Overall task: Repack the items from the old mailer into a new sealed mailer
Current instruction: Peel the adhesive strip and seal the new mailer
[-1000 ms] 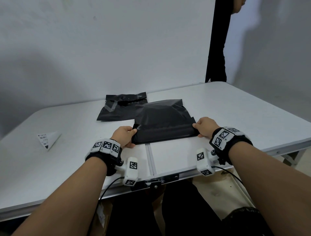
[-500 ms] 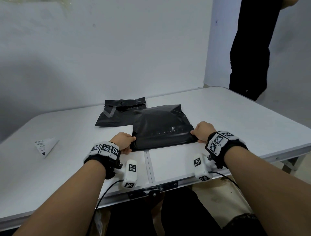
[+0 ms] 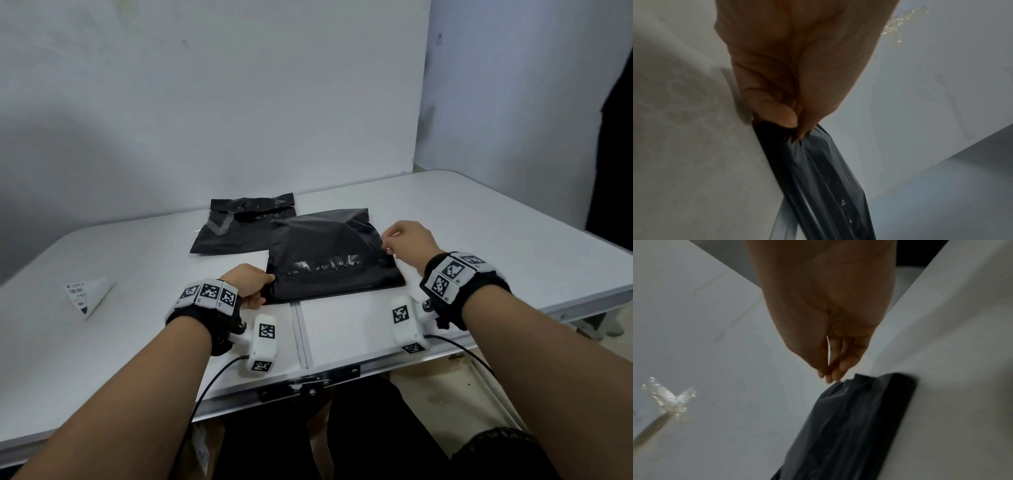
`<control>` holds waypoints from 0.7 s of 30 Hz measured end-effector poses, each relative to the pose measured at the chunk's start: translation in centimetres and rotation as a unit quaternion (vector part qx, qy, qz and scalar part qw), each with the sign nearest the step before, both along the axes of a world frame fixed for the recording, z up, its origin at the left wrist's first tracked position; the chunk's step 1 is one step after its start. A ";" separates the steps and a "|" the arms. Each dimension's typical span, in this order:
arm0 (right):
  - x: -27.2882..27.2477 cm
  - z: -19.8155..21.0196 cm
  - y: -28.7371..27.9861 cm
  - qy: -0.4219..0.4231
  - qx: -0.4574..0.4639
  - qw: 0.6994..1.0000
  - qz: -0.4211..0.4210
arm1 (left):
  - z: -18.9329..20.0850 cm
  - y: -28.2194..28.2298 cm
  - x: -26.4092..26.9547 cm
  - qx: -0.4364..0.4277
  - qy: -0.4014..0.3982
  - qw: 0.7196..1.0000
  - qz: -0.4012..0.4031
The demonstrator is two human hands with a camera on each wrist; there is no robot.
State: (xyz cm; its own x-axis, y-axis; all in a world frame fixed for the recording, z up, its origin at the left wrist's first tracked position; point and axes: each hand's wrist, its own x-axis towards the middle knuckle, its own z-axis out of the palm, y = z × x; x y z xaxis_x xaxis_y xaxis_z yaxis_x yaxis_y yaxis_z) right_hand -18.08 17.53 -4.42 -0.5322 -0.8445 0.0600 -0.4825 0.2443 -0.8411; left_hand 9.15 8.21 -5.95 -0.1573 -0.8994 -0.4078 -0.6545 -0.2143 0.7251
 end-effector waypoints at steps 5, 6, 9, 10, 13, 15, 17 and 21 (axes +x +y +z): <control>5.8 0.5 -1.5 -0.289 0.077 0.936 0.186 | 0.0 -0.2 -0.1 0.003 -0.010 1.000 -0.001; 6.4 0.1 -1.7 -0.317 0.094 0.922 0.200 | 0.0 -0.2 -0.1 0.005 -0.012 1.000 0.000; 7.1 -1.2 -2.0 -0.396 0.094 0.894 0.186 | 0.1 -0.2 -0.2 0.010 -0.026 1.000 0.004; 6.8 -1.5 -1.9 -0.422 0.084 0.887 0.167 | 0.2 -0.3 -0.2 0.012 -0.028 1.000 0.003; 5.2 -1.7 -1.4 -0.471 0.051 0.874 0.106 | 0.3 -0.5 -0.3 0.016 -0.028 0.999 0.009; 3.7 -1.8 -1.0 -0.493 0.033 0.867 0.061 | 0.4 -0.6 -0.3 0.023 -0.026 0.999 0.012; 2.7 -1.9 -0.5 -0.512 0.010 0.858 0.031 | 0.7 -0.4 -0.2 0.022 -0.031 0.999 0.012; 2.2 -2.0 0.3 -0.518 -0.018 0.855 0.018 | 1.4 -0.3 -0.5 -0.044 -0.073 0.996 -0.029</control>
State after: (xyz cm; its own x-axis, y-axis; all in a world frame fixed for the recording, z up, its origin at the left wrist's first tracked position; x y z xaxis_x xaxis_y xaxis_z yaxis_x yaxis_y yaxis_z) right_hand -15.87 17.82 -6.41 -0.2890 -0.8687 -0.4023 0.5193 0.2108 -0.8282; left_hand 8.63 7.90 -4.54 -0.1547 -0.9236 -0.3506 -0.7637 -0.1133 0.6355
